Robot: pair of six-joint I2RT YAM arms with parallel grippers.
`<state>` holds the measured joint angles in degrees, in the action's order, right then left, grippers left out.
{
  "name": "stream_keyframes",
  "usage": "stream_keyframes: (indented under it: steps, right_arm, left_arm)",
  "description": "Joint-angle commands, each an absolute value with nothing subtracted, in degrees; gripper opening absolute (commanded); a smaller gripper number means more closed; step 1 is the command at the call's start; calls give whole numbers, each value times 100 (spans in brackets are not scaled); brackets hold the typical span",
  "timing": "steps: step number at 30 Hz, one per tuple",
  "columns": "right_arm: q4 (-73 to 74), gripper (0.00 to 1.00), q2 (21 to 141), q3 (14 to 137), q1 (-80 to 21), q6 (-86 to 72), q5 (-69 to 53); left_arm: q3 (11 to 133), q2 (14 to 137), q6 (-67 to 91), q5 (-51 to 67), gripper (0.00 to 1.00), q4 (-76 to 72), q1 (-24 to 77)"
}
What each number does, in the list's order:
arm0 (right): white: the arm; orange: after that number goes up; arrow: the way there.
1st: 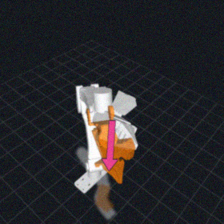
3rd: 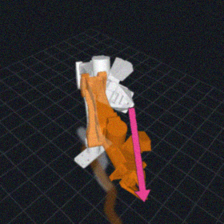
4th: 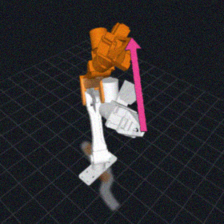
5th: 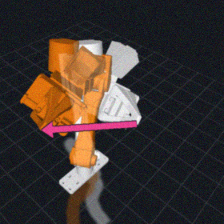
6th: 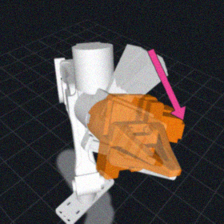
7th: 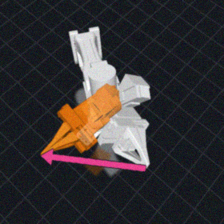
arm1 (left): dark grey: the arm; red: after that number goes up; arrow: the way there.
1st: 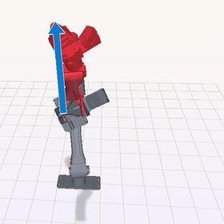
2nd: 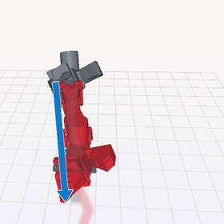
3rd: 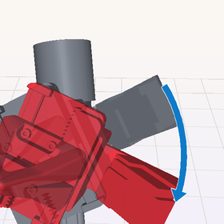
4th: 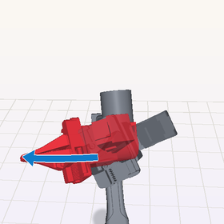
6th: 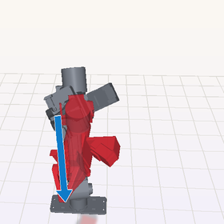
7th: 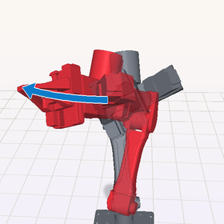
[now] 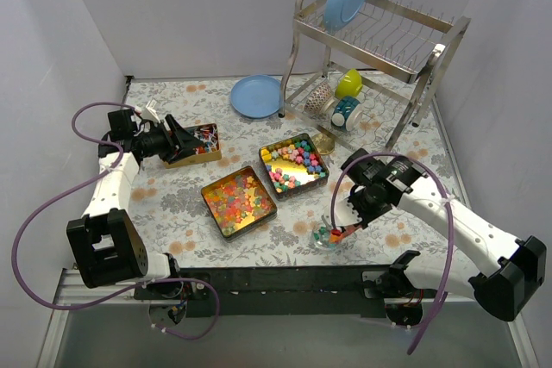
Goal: Pack the candies
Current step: Place the fake candies in the packing bottle, then move the storage box to the center of the board.
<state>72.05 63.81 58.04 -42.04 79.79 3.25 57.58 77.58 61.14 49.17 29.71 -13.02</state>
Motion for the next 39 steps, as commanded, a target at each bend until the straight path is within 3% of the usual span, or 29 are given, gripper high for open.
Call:
stream_keyframes:
  steps: [1,9,21,25,28,39]
  right_arm:
    - [7470,1,6547,6240,-4482,7489,922]
    - [7506,1,6697,6478,-4860,7374,1511]
    - [7497,1,6627,6635,-5168,7445,2039]
    - [7480,1,6618,6934,-5159,7104,2066]
    - [7462,1,6732,7268,-5142,6411,1873]
    - [6777,1,7400,7936,-4790,5598,1503]
  left_arm:
    - [5695,7655,6073,4764,53,2883,-1336]
    - [5590,7717,6011,4597,53,2988,-1082]
    - [5502,8016,5845,4201,51,3225,175]
    - [5414,8024,5731,4175,35,3445,535]
    - [5388,8138,5599,4175,2,3665,641]
    - [6747,8964,4651,3228,0,5677,343]
